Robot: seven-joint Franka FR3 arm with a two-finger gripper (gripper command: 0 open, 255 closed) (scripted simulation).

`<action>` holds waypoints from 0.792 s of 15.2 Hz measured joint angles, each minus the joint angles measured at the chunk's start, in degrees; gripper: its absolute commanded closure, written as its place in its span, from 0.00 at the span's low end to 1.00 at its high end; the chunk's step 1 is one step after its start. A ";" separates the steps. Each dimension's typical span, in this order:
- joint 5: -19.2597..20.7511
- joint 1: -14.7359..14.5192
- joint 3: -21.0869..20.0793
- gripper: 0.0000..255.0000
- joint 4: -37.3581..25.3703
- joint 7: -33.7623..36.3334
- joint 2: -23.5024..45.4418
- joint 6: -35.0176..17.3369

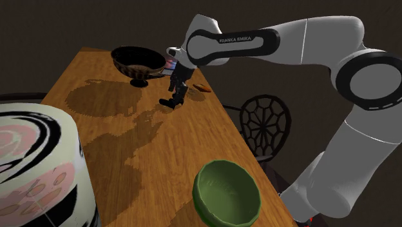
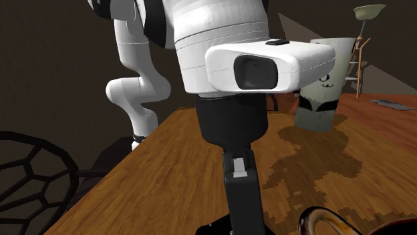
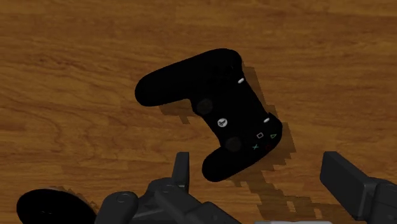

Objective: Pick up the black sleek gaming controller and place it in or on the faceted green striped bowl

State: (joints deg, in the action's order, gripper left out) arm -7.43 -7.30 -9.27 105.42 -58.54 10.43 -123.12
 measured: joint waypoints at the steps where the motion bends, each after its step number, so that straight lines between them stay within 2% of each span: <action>1: -0.26 0.11 -0.10 0.00 0.99 -1.15 -0.22 -1.06; 6: -0.37 -0.04 -0.30 0.00 2.71 -2.26 1.29 -4.61; 12: -0.34 -0.13 -0.35 0.00 2.96 -2.21 1.58 -5.19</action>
State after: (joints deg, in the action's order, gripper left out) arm -7.77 -7.43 -9.62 108.38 -60.75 12.01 -128.31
